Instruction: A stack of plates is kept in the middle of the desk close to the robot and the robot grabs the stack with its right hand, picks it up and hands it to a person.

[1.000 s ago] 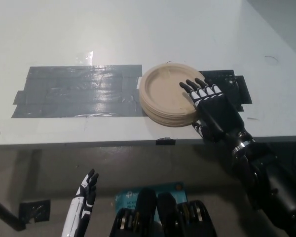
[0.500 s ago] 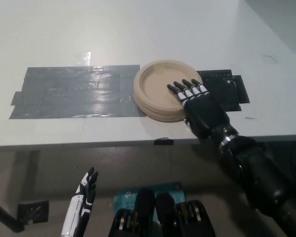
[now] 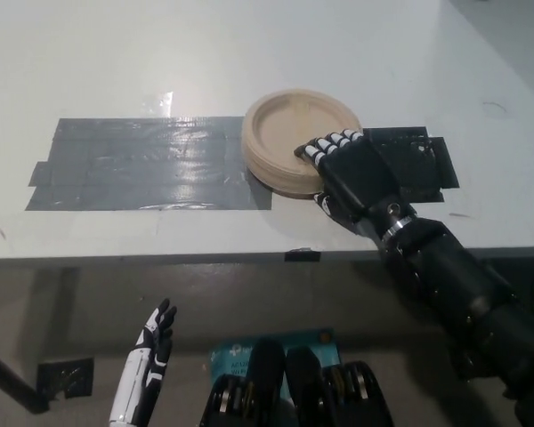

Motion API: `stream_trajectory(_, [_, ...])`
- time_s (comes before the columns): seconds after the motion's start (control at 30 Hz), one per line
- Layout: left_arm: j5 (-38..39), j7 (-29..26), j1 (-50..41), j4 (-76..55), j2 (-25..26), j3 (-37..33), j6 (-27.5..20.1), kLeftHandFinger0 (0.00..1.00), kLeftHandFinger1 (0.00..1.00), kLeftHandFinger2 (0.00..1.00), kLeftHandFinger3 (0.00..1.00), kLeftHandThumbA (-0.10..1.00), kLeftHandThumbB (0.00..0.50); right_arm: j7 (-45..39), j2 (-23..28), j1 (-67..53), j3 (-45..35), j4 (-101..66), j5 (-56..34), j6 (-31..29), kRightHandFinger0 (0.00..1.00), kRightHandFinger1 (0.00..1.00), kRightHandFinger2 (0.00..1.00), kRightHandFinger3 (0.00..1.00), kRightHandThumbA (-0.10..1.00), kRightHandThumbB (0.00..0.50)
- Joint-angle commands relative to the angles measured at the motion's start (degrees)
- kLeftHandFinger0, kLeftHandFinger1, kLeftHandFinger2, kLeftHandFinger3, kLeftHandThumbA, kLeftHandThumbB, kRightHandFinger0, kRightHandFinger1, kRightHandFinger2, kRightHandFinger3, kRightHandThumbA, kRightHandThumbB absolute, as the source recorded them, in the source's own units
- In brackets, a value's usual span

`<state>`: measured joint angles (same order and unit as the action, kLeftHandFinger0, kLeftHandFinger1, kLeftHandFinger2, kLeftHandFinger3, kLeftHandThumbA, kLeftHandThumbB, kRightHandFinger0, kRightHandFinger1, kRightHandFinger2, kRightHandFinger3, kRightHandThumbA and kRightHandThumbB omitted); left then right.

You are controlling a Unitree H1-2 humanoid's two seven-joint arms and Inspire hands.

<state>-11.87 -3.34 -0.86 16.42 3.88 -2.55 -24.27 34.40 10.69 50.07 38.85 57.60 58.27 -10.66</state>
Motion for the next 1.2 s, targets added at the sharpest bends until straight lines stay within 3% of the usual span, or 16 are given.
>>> stream_trajectory(0.0, [0.23,-0.12,1.2,-1.29,0.42,-0.22,-2.17,1.0,1.0,1.0,1.0,1.0,0.299,19.53,0.73,2.58,2.51,3.73,3.23,-5.3,0.0,0.03,0.57,0.32,-0.1,0.268])
stream_trajectory(0.07, [0.45,-0.12,1.2,-1.05,0.41,-0.2,-2.37,1.0,1.0,1.0,1.0,1.0,0.3,23.83,1.06,2.88,2.56,2.71,3.68,-5.39,0.0,0.01,0.54,0.22,-0.1,0.291])
stream_trajectory(0.17, [0.4,-0.1,1.23,-1.03,0.43,-0.2,-2.19,1.0,1.0,1.0,1.0,1.0,0.306,24.54,1.86,2.97,1.94,-0.19,3.35,-6.08,0.0,0.0,0.47,0.16,-0.1,0.261])
stream_trajectory(0.23, [0.28,-0.11,1.23,-1.12,0.52,-0.19,-2.12,1.0,1.0,1.0,1.0,1.0,0.305,25.25,2.58,2.94,1.13,-2.77,2.96,-6.99,0.0,0.0,0.37,0.24,-0.1,0.258])
stream_trajectory(0.37, [0.06,-0.21,1.17,-1.41,0.47,-0.21,-1.92,1.0,1.0,1.0,1.0,1.0,0.29,22.46,5.25,1.43,-1.55,-13.1,1.99,-6.74,0.0,0.0,0.58,0.28,-0.1,0.238])
stream_trajectory(0.53, [0.21,0.01,1.23,-1.3,0.61,-0.3,-1.97,1.0,1.0,1.0,1.0,1.0,0.295,19.26,8.58,-0.96,-4.38,-25.76,2.26,-5.58,0.0,0.0,0.64,0.54,-0.1,0.267])
stream_trajectory(0.6, [0.4,0.04,1.22,-1.28,0.65,-0.21,-1.93,1.0,1.0,1.0,1.0,1.0,0.299,16.76,9.82,-2.42,-5.79,-31.45,2.09,-4.92,0.0,0.0,0.65,0.58,-0.1,0.293])
stream_trajectory(0.67, [0.37,-0.07,1.24,-1.1,0.76,-0.13,-2.3,1.0,1.0,1.0,1.0,1.0,0.292,14.59,10.53,-3.47,-6.8,-35.37,1.84,-4.66,0.0,0.0,0.56,0.67,-0.1,0.29])
stream_trajectory(0.7, [0.28,-0.06,1.42,-1.06,0.8,-0.15,-2.21,1.0,1.0,1.0,1.0,1.0,0.292,13.86,11.12,-3.99,-7.17,-37.52,2.1,-4.57,0.0,0.0,0.41,0.75,-0.1,0.297])
stream_trajectory(0.77, [-0.12,-0.27,1.62,-0.98,0.84,-0.13,-2.19,1.0,1.0,1.0,1.0,1.0,0.294,13.6,11.32,-4.8,-7.63,-39.53,2.36,-4.8,0.0,0.0,0.34,0.81,-0.1,0.285])
stream_trajectory(0.83, [-0.04,-0.21,1.57,-0.87,0.89,-0.15,-2.3,1.0,1.0,1.0,1.0,1.0,0.295,13.27,11.31,-5.33,-7.65,-40.21,2.48,-4.99,0.0,0.0,0.32,0.81,-0.1,0.305])
stream_trajectory(0.87, [0.0,-0.19,1.53,-0.74,0.88,-0.17,-2.39,1.0,1.0,1.0,1.0,1.0,0.291,12.81,11.46,-5.58,-7.54,-40.52,2.72,-5.06,0.0,0.0,0.3,0.77,-0.1,0.354])
stream_trajectory(0.93, [0.14,-0.13,1.48,-0.63,0.86,-0.19,-2.46,1.0,1.0,1.0,1.0,1.0,0.29,12.13,11.6,-5.88,-7.47,-40.84,3.03,-5.15,0.0,0.0,0.25,0.66,-0.1,0.386])
stream_trajectory(0.97, [0.21,-0.1,1.41,-0.64,0.77,-0.25,-2.51,1.0,1.0,1.0,1.0,1.0,0.291,11.72,11.38,-6.04,-7.41,-40.31,3.12,-5.12,0.0,0.0,0.15,0.52,-0.1,0.394])
stream_trajectory(1.03, [0.18,-0.15,1.31,-0.68,0.66,-0.33,-2.56,1.0,1.0,1.0,1.0,1.0,0.29,11.63,11.07,-6.19,-7.41,-39.73,3.18,-5.11,0.0,0.0,0.1,0.41,-0.1,0.374])
stream_trajectory(1.17, [-0.17,-0.25,1.38,-0.78,0.66,-0.39,-2.24,1.0,1.0,1.0,1.0,1.0,0.288,11.75,9.56,-5.64,-7.28,-36.34,2.84,-6.05,0.0,0.0,0.11,0.41,-0.1,0.301])
